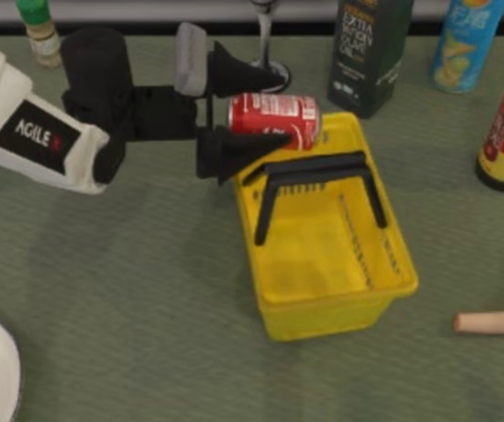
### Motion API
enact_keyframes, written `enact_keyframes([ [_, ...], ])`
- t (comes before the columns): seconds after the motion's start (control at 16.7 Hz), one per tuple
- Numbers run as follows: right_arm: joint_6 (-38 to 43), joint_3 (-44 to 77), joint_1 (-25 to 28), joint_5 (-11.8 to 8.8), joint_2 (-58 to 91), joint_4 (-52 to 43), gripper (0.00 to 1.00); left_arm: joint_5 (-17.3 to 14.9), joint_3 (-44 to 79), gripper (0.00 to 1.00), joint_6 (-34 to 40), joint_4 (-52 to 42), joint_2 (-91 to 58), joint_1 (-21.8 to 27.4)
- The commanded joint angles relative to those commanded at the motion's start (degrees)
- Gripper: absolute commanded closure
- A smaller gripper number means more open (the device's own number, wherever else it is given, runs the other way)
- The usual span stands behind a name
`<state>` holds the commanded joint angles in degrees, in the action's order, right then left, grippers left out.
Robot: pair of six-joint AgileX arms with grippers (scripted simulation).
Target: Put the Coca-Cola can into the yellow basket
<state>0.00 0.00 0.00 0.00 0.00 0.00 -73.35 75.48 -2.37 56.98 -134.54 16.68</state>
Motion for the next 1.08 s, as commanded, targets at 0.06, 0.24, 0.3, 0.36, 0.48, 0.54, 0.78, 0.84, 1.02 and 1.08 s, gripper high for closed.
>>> enact_keyframes([
  [0.06,0.00,0.00,0.00,0.00,0.00,0.00,0.00,0.00,0.00,0.00,0.00,0.00,0.00,0.00],
  [0.24,-2.01,3.40,1.44,-0.18,3.36,-2.87,0.00,2.20,-1.99,0.00,1.16,-2.02,3.21,-0.70],
  [0.3,-3.25,5.56,2.27,-0.25,5.52,-4.65,0.00,3.65,-3.25,0.00,1.84,-3.26,5.43,-1.14],
  [0.36,-4.85,8.46,3.32,-0.32,8.41,-6.95,0.00,5.41,-4.77,0.00,2.58,-4.74,8.19,-1.67],
  [0.48,-8.62,15.66,5.73,-0.41,15.65,-12.40,0.00,9.79,-8.54,0.00,4.16,-8.30,15.11,-2.96],
  [0.54,-10.88,20.15,7.13,-0.43,20.18,-15.68,0.00,12.32,-10.74,0.00,4.91,-10.31,19.22,-3.71],
  [0.78,-21.17,41.66,13.30,-0.32,41.64,-30.71,0.00,24.17,-21.37,0.00,7.25,-19.57,39.98,-7.28],
  [0.84,-24.08,47.97,15.01,-0.26,47.97,-34.98,0.00,27.44,-24.47,0.00,7.60,-22.11,46.02,-8.21],
  [1.02,-32.80,67.30,20.12,-0.05,67.47,-47.79,0.00,37.31,-34.36,0.00,7.98,-29.84,65.59,-10.78],
  [1.08,-35.57,73.57,21.74,0.01,73.78,-51.85,0.00,40.57,-37.80,0.00,7.92,-32.41,72.39,-11.57],
])
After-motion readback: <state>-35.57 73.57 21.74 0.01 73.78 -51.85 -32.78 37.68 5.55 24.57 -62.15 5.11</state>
